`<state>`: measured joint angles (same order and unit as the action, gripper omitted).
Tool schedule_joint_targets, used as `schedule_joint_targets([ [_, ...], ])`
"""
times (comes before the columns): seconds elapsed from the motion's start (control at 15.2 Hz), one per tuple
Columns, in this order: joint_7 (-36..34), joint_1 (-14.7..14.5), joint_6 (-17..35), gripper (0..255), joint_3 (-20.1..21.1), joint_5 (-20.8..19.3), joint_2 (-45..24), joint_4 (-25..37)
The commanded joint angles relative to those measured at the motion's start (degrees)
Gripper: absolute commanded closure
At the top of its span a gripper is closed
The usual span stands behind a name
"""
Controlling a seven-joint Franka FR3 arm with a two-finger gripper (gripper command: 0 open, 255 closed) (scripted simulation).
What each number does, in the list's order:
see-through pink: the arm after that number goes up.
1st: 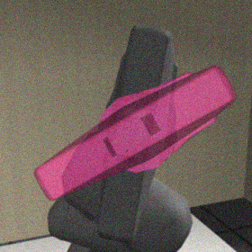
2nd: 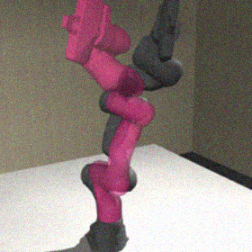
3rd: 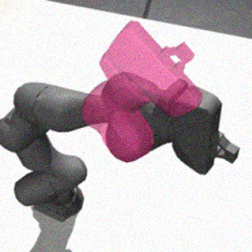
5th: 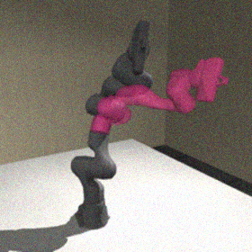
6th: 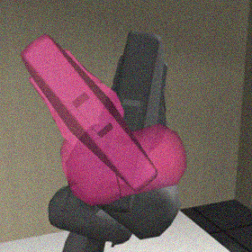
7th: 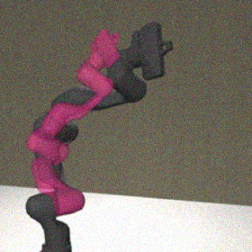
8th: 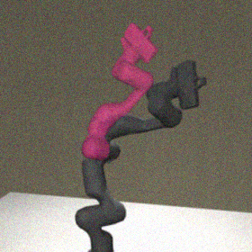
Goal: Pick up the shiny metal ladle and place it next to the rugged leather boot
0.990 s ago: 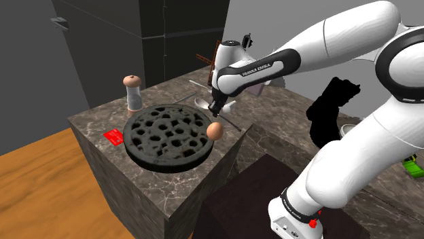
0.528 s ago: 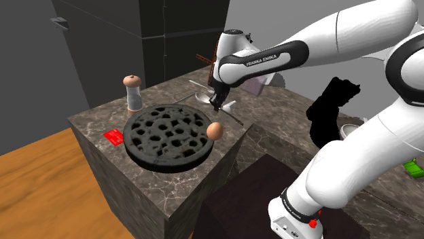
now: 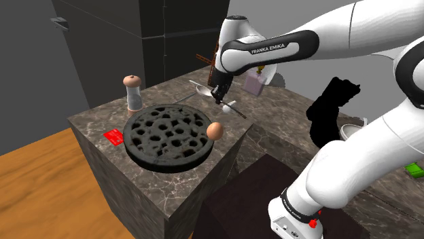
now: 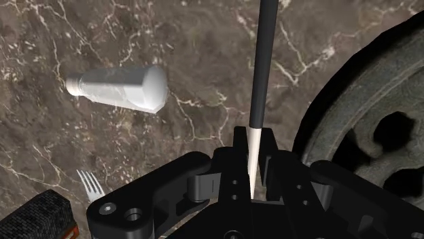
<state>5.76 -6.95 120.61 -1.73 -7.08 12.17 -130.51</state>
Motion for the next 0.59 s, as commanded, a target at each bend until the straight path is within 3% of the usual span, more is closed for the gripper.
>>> schedule_joint_targets([
  [0.0, 0.19, -0.03, -1.88, 255, 0.03, 0.11, 0.76, 1.10],
  [0.53, 0.81, -0.12, -8.11, 255, 0.12, 0.44, 2.23, 5.88],
])
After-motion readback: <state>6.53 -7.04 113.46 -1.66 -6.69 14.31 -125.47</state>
